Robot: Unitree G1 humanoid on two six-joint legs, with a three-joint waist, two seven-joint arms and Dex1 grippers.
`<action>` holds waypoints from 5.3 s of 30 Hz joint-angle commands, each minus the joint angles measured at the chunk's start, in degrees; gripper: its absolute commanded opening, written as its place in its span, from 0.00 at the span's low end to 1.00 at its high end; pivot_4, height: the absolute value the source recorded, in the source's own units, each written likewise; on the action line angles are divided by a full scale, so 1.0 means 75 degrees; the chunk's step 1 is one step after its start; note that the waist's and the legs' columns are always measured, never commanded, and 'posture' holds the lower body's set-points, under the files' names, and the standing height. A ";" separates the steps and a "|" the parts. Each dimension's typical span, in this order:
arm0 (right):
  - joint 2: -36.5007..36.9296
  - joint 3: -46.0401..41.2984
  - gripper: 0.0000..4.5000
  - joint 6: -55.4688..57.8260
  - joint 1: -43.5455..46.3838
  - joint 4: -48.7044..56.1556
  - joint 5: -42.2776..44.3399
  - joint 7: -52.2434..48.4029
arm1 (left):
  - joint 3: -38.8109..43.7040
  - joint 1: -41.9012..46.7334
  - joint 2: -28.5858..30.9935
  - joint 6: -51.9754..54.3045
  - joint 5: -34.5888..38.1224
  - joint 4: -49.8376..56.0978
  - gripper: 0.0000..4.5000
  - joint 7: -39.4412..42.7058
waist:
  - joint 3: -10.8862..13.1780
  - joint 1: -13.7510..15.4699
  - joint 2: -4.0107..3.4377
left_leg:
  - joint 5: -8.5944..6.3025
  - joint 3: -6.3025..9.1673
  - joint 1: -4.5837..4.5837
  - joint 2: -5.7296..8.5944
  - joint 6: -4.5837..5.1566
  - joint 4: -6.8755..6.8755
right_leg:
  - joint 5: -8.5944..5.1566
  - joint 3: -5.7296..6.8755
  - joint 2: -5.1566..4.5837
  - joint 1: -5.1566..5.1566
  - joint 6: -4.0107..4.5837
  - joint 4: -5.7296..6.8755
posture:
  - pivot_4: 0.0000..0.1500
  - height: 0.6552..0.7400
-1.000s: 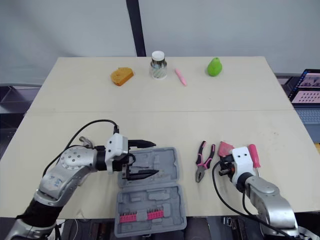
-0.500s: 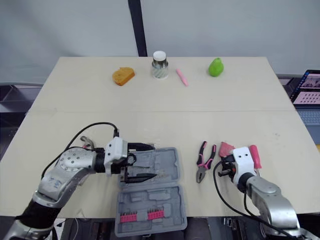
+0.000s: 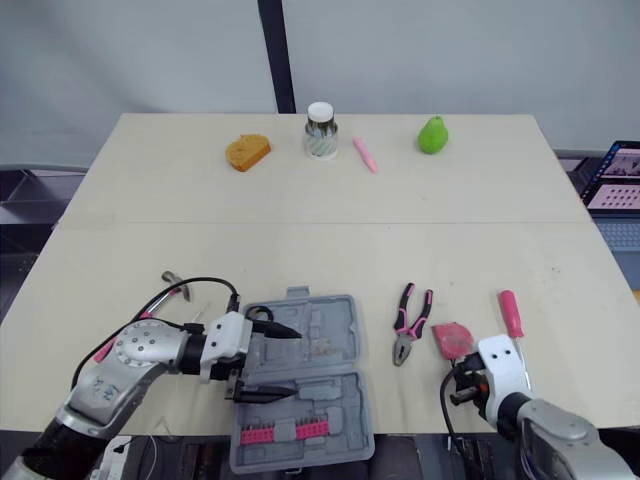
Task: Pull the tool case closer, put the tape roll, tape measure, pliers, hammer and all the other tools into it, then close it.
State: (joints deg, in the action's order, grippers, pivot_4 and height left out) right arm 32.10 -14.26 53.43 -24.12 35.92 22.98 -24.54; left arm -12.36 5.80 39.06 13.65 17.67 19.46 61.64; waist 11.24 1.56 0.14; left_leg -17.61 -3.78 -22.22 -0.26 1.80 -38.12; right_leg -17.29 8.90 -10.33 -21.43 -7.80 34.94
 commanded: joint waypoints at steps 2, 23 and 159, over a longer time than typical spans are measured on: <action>-0.0233 -0.0007 0.03 0.0209 -0.0469 0.0564 0.0166 0.0121 | -0.0056 -0.0076 0.0094 -0.0179 0.0015 0.0196 1.00 0.0207 | 0.0000 -0.0002 0.0000 | 0.0000 0.0000 0.0000 0.0000 0.0000 0.0000 | 0.0000 0.0000 0.0000 0.0000 0.0000 -0.0001 | 1.00 1.00; 0.1246 -0.0773 0.53 0.0085 -0.0428 0.0353 0.0888 -0.1625 | 0.0073 -0.0002 -0.0188 -0.0194 0.0046 0.0169 1.00 -0.0022 | 0.0002 0.0001 -0.0004 | -0.0004 -0.0002 0.0000 0.0003 0.0004 -0.0001 | 0.0000 -0.0005 -0.0002 -0.0002 0.0001 -0.0001 | 1.00 1.00; -0.0337 0.7269 0.66 -0.2795 1.0179 -0.4917 -0.5029 -0.7021 | 0.1286 -0.3190 -0.1731 -0.2386 -0.0739 0.0797 1.00 -0.3455 | 0.0014 -0.0236 -0.0031 | -0.0012 0.0000 -0.0021 0.0005 0.0009 -0.0023 | 0.0016 0.0022 -0.0010 -0.0010 -0.0013 -0.0013 | 1.00 1.00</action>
State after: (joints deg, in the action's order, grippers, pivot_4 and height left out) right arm 29.85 40.24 32.38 51.15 -2.08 -14.20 -77.44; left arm -2.84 -17.82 26.36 -4.08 11.52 22.49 36.23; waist 11.35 -0.20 -0.09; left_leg -17.70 -3.78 -22.38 -0.22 1.86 -38.29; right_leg -17.17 9.06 -10.41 -21.51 -7.89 34.84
